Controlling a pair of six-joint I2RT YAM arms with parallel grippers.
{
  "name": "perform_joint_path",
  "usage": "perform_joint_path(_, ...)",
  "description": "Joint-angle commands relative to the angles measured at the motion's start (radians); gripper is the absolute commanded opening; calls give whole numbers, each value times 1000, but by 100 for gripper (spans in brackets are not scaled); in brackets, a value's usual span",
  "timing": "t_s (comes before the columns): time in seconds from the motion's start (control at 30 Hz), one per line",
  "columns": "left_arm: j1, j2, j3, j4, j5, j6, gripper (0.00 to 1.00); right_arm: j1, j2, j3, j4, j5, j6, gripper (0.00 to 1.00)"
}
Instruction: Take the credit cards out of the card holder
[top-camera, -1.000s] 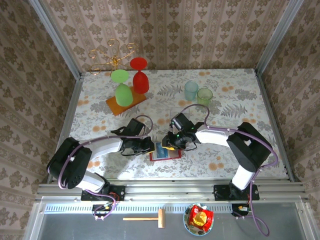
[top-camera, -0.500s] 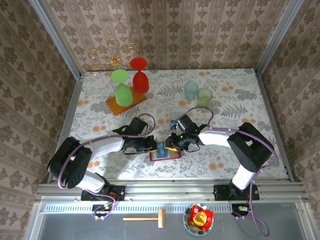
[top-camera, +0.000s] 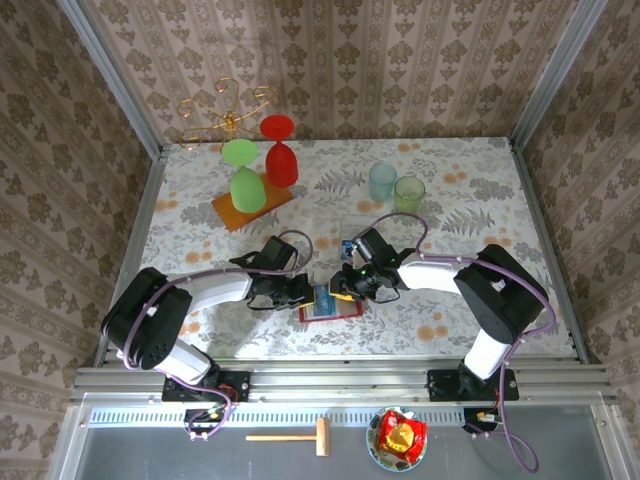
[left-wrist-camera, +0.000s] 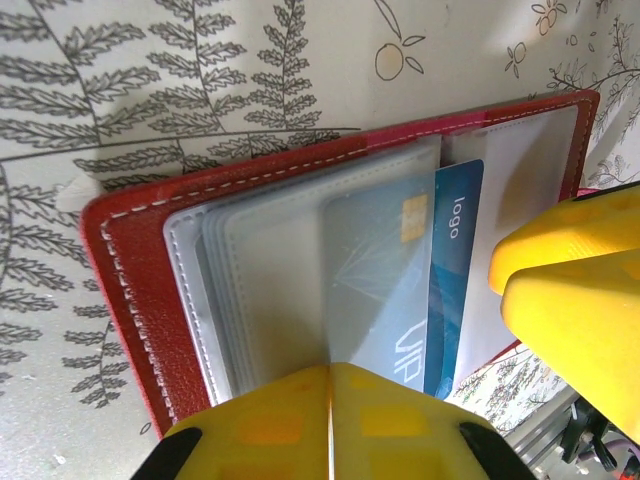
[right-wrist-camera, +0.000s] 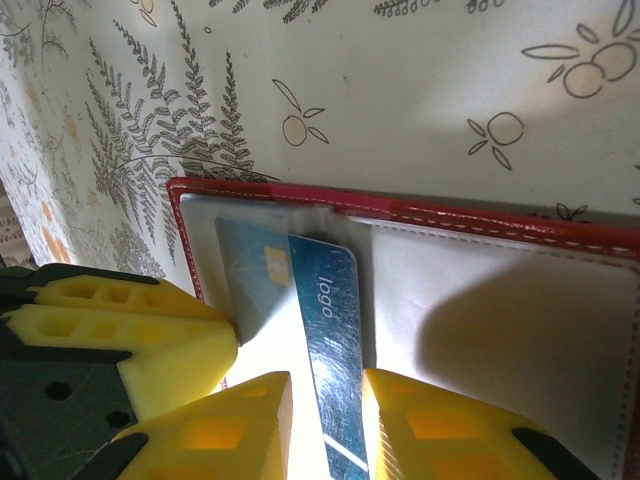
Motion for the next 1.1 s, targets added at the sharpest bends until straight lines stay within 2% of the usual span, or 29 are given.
perform_joint_path(0.0, -3, 21, 21, -11, 5, 24, 9, -7, 20, -15, 7, -28, 1, 25)
perform_joint_path(1.07, -3, 16, 7, -33, -15, 14, 9, -7, 53, -70, 196, -112, 84, 18)
